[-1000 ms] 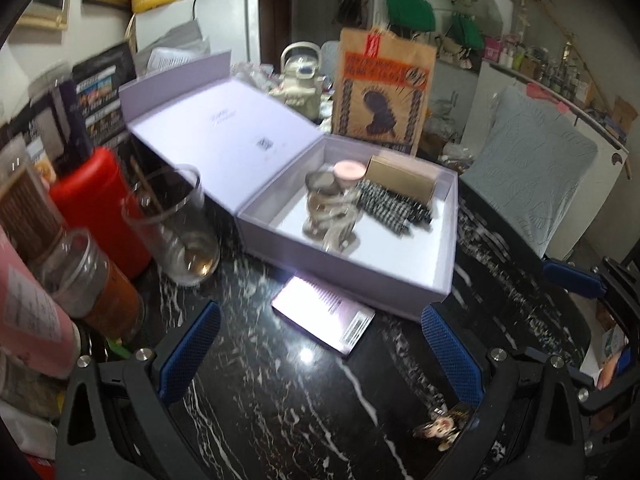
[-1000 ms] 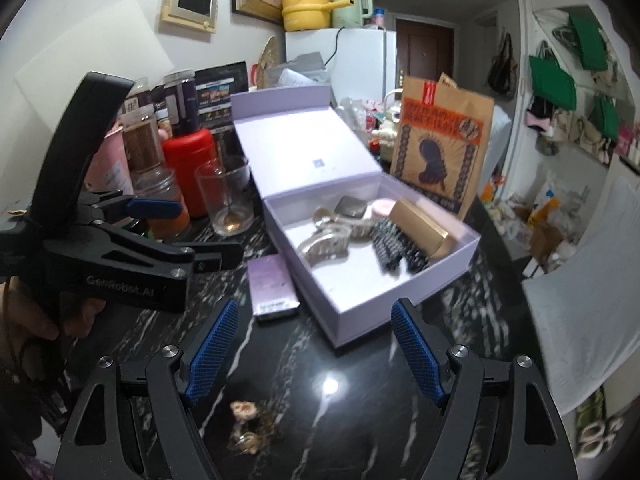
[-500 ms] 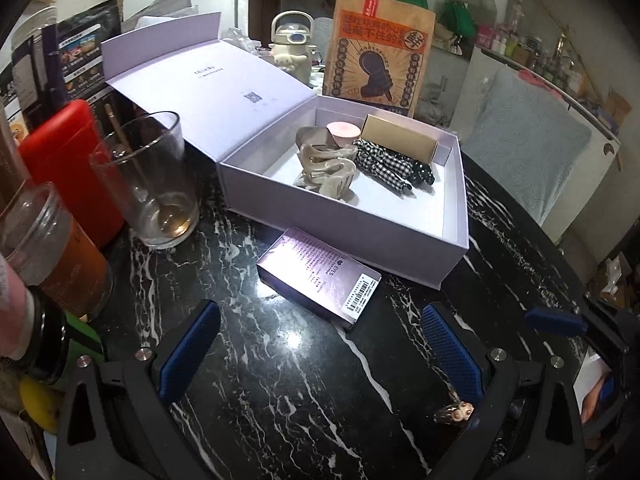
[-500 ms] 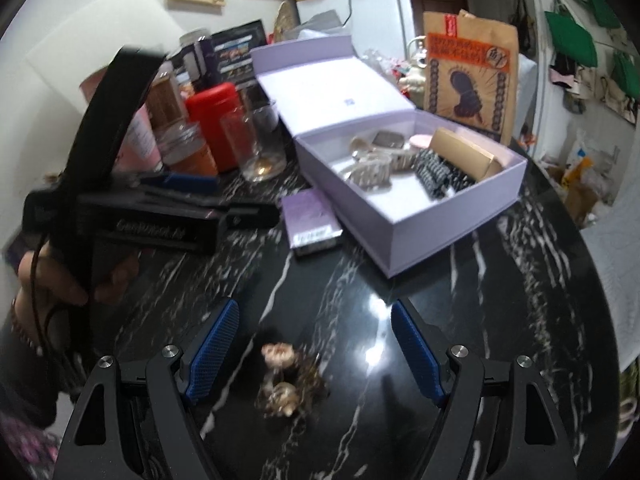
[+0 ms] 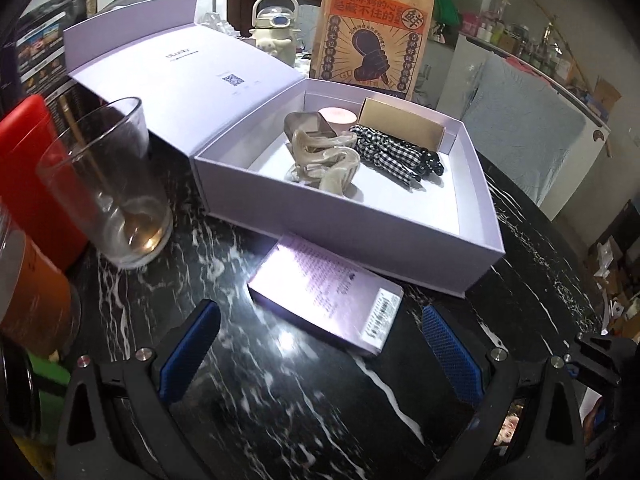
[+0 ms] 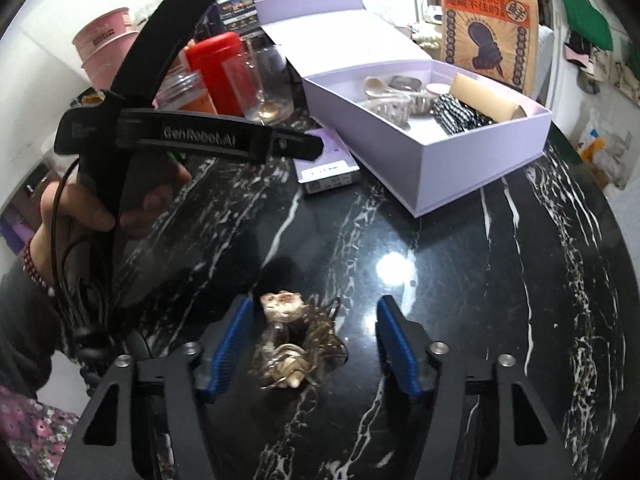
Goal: Organize rigid objects
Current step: 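Grasp the gold ornate clip with the right tool while the left tool grasps the purple card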
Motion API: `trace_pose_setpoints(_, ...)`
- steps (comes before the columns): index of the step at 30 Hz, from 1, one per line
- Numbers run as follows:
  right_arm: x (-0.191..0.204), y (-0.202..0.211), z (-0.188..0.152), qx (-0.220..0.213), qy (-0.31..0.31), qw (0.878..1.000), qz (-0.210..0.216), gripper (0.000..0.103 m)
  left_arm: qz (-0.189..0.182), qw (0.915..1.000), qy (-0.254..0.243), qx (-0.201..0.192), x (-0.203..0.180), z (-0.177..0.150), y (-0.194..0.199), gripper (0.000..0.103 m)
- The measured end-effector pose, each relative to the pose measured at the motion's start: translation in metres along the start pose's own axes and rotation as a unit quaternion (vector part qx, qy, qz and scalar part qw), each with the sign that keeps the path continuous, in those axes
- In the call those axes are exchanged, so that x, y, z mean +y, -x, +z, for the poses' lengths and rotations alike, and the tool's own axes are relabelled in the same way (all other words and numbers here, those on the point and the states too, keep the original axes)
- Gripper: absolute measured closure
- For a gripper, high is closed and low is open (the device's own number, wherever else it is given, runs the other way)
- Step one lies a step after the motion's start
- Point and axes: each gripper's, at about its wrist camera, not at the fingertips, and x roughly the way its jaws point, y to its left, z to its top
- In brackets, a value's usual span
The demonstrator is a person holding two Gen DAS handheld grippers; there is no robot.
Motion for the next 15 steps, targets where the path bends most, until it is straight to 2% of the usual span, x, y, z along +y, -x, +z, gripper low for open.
trace_pose_setpoints(6,-0.013,-0.005,0.002,0.002,-0.021,1.0,0.004,0.044,-0.02,0.9988,-0.043,0.015,0.004,0.015,-0.02,0.001)
trace_pose_setpoints(15,-0.016,-0.007,0.004,0.001,-0.026,1.0,0.004,0.044,-0.052,0.9929,-0.086,0.062,-0.005,0.024,-0.051,0.0)
